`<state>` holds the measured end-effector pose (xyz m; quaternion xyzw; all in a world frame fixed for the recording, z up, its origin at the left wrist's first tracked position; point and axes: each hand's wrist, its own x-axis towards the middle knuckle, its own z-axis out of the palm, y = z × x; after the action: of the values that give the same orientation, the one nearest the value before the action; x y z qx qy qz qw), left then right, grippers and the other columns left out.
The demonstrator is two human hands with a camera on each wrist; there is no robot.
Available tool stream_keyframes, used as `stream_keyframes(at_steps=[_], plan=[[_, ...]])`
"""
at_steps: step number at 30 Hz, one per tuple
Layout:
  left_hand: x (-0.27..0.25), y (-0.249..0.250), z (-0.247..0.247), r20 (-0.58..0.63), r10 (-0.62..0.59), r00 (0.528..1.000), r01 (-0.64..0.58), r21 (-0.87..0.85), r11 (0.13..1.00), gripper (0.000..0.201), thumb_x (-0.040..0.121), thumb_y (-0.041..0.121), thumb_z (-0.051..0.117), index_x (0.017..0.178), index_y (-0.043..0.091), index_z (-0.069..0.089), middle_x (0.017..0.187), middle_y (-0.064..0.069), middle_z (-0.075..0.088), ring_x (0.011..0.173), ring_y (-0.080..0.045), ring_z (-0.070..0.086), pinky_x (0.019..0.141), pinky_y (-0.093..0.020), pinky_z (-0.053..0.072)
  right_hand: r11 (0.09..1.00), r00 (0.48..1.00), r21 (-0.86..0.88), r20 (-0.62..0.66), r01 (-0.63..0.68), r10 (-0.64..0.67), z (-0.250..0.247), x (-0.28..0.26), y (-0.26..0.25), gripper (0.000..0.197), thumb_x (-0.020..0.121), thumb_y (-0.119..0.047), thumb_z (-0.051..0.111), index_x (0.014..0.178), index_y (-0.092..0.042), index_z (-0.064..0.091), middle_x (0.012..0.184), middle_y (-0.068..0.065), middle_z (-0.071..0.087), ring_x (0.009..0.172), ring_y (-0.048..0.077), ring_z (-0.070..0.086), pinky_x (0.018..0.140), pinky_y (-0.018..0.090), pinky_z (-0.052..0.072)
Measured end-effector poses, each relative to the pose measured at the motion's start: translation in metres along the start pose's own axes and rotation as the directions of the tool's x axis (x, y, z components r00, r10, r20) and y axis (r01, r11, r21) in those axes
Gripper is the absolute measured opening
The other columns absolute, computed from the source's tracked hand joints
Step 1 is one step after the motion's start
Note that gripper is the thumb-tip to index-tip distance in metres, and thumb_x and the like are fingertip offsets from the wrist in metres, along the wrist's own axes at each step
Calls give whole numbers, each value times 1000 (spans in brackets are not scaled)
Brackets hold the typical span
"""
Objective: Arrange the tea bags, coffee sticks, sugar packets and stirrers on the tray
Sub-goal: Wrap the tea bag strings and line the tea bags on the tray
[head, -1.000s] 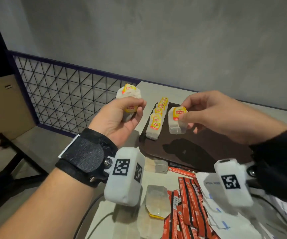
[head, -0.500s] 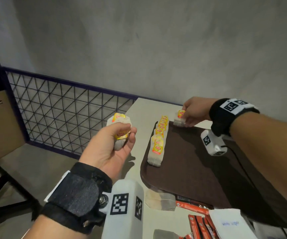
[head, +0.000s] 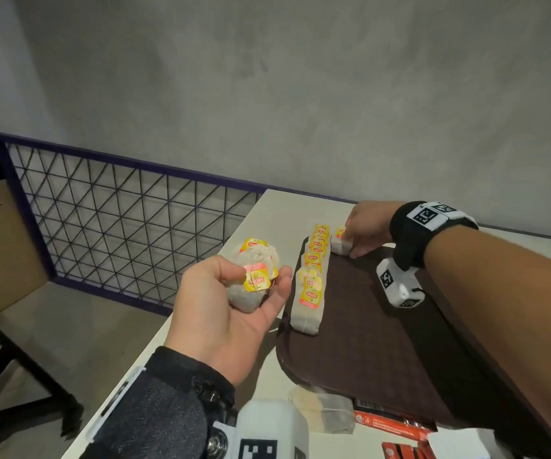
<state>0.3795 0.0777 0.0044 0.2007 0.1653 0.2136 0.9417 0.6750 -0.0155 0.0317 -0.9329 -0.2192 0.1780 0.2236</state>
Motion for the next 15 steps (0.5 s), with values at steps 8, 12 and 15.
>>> stream_keyframes(at_steps=[8, 12, 15], plan=[[-3, -1, 2, -18, -37, 999, 40, 191, 981, 38, 88, 6, 47, 123, -3, 60, 82, -20, 70, 68, -30, 71, 55, -31, 57, 988, 992, -155, -117, 24, -42, -6, 1, 3, 52, 97, -38, 66, 144, -18, 54, 110, -6, 73, 112, 20, 63, 85, 20, 37], [-1, -2, 2, -42, -48, 998, 57, 241, 969, 40, 89, 7, 48, 126, 2, 61, 85, -17, 71, 71, -25, 70, 57, -30, 55, 979, 993, 178, -75, 100, -88, -20, -51, -17, 32, 97, -15, 67, 125, -1, 60, 114, 19, 69, 100, 35, 73, 85, 38, 59], [-4, -4, 5, -38, -46, 998, 55, 273, 960, 34, 90, 7, 49, 121, 3, 61, 79, -13, 69, 68, -22, 66, 61, -30, 48, 951, 988, 267, -18, 155, -156, -28, -109, -33, 21, 99, -15, 65, 114, -1, 62, 101, 20, 69, 84, 32, 72, 76, 38, 60]])
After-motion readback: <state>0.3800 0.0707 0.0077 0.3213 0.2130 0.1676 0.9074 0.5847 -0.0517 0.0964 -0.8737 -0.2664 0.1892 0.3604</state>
